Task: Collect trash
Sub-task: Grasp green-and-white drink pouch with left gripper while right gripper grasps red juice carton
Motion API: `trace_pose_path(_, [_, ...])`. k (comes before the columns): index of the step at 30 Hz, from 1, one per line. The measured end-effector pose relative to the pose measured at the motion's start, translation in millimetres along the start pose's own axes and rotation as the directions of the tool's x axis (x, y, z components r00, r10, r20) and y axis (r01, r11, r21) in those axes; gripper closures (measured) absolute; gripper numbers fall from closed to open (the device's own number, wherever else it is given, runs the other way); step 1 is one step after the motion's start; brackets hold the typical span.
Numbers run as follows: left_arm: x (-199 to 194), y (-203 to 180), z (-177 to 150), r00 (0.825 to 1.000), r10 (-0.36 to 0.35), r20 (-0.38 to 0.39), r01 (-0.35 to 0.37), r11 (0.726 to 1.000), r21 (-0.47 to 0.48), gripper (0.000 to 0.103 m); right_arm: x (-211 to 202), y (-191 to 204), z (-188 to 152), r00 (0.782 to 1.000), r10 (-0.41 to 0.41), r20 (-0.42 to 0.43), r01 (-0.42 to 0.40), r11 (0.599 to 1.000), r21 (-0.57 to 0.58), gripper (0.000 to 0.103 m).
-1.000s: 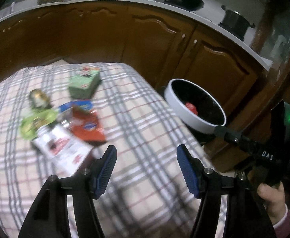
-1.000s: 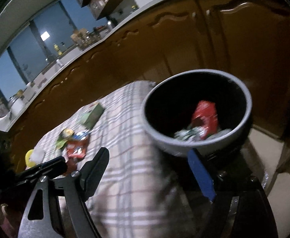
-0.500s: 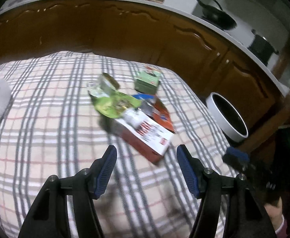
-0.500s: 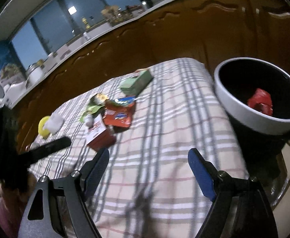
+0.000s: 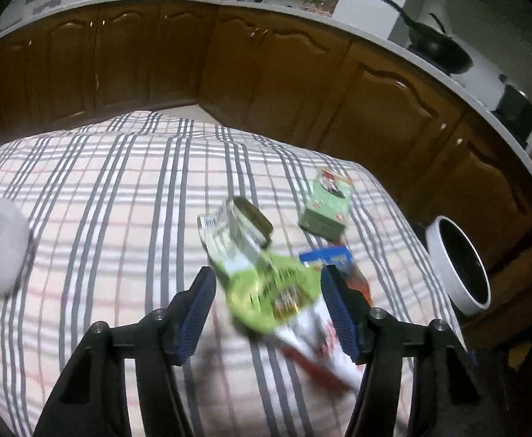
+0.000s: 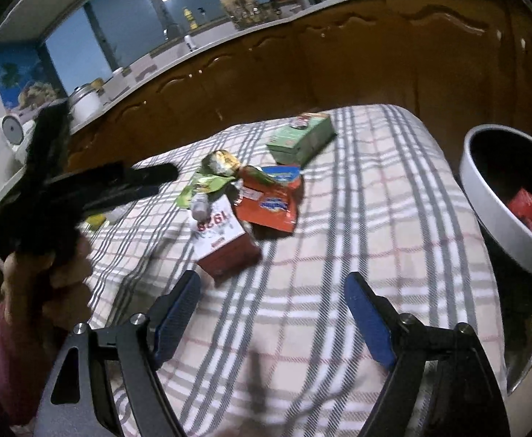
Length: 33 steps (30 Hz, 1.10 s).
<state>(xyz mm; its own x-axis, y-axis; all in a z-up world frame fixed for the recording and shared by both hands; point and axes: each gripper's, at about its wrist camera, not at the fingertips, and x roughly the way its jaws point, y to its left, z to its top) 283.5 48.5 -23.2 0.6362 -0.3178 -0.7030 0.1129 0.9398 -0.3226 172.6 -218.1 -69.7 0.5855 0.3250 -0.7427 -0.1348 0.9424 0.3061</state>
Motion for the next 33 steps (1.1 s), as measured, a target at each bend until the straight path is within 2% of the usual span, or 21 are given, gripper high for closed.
trace_pose_path(4, [39,-2,16,0.997,0.055,-0.055,-0.054,0.998,0.025,0.061,5,9,5,1.000,0.010,-0.005,-0.010,0.999,-0.033,0.023])
trace_pose_path(6, [56,-4,18,0.994,0.057,-0.097,-0.054,0.998,0.035,0.072,8,12,7,1.000,0.011,-0.014,-0.012,0.999,-0.049,0.026])
trace_pose_path(7, [62,-5,19,0.993,0.054,-0.109,-0.051,0.998,0.035,0.073,10,14,8,1.000,0.011,-0.017,-0.012,0.998,-0.056,0.027])
trace_pose_path(8, [63,-5,18,0.993,0.054,-0.108,-0.049,0.998,0.041,0.079,11,15,9,1.000,0.009,-0.018,-0.010,0.998,-0.061,0.027])
trace_pose_path(9, [63,-5,19,0.993,0.051,-0.106,-0.046,0.998,0.047,0.091,13,16,10,1.000,0.008,-0.021,-0.009,0.998,-0.069,0.028])
trace_pose_path(10, [65,-2,19,0.993,0.038,-0.111,-0.033,0.998,0.048,0.095,15,17,12,1.000,0.008,-0.022,-0.010,0.997,-0.074,0.028])
trace_pose_path(12, [61,5,17,0.994,-0.002,-0.110,0.006,0.999,0.036,0.097,19,18,15,1.000,0.010,-0.028,-0.012,0.997,-0.078,0.030])
trace_pose_path(20, [7,26,5,0.996,-0.045,-0.074,0.050,0.996,0.073,0.100,39,34,23,0.997,0.052,-0.062,-0.059,0.992,-0.113,0.033])
trace_pose_path(23, [-8,38,0,0.996,-0.044,-0.072,0.049,0.996,0.069,0.100,47,47,24,0.993,0.081,-0.082,-0.092,0.985,-0.148,0.033])
trace_pose_path(27, [-16,51,-14,0.994,-0.040,-0.103,0.046,0.997,0.063,0.100,61,61,24,0.991,0.077,-0.113,-0.100,0.971,-0.218,0.033])
trace_pose_path(31, [-25,46,-31,0.994,-0.004,-0.111,0.014,0.996,0.088,0.099,76,65,24,0.986,0.080,-0.148,-0.113,0.966,-0.233,0.034])
trace_pose_path(32, [-24,44,-35,0.993,0.005,-0.117,0.006,0.996,0.095,0.099,79,66,23,0.983,0.091,-0.162,-0.127,0.965,-0.228,0.040])
trace_pose_path(33, [-22,41,-37,0.993,0.013,-0.121,0.000,0.995,0.100,0.099,82,66,22,0.979,0.102,-0.175,-0.140,0.965,-0.223,0.056])
